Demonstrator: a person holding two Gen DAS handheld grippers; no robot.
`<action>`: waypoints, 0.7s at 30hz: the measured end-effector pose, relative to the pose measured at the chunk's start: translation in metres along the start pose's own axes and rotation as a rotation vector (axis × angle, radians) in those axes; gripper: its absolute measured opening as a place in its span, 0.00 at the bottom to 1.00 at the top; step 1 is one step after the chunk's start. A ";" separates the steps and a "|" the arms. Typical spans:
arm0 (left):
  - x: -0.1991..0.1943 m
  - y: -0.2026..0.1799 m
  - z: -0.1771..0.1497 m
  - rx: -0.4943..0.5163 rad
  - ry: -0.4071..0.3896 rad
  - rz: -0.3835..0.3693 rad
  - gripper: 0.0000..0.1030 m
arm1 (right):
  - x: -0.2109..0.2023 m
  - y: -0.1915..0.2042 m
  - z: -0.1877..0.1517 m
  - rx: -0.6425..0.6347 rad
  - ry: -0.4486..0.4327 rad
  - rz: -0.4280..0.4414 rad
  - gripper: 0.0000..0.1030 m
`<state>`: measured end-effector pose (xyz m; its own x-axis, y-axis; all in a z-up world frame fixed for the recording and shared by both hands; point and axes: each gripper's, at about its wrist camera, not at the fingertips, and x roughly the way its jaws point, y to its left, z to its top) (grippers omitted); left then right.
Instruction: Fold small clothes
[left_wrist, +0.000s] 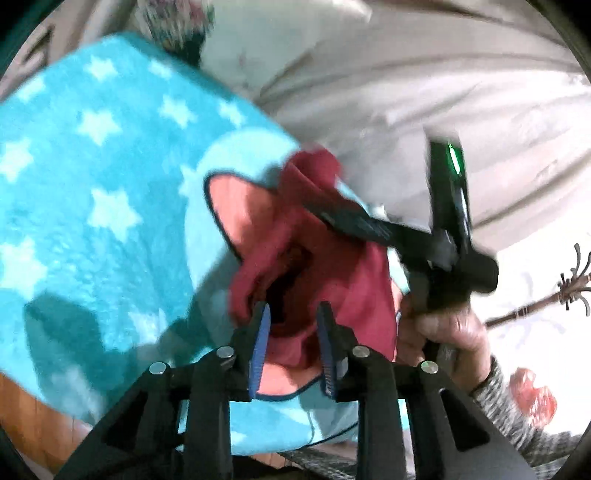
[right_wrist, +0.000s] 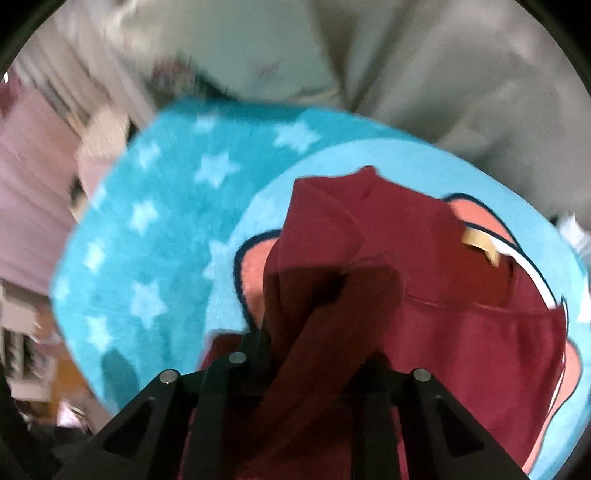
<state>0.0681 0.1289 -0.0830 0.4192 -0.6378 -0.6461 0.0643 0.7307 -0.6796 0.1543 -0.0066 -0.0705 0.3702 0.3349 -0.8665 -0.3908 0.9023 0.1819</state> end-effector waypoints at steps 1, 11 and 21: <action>-0.006 -0.003 0.000 -0.005 -0.015 0.011 0.28 | -0.011 -0.012 -0.003 0.023 -0.018 0.024 0.17; 0.038 -0.051 -0.033 0.012 0.038 0.088 0.28 | -0.089 -0.185 -0.070 0.271 -0.137 0.037 0.17; 0.123 -0.125 -0.054 0.191 0.166 0.135 0.33 | -0.114 -0.244 -0.119 0.412 -0.219 0.123 0.44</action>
<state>0.0627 -0.0544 -0.0962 0.2826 -0.5511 -0.7852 0.1943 0.8344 -0.5157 0.1068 -0.2974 -0.0716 0.5285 0.4556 -0.7163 -0.0928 0.8697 0.4847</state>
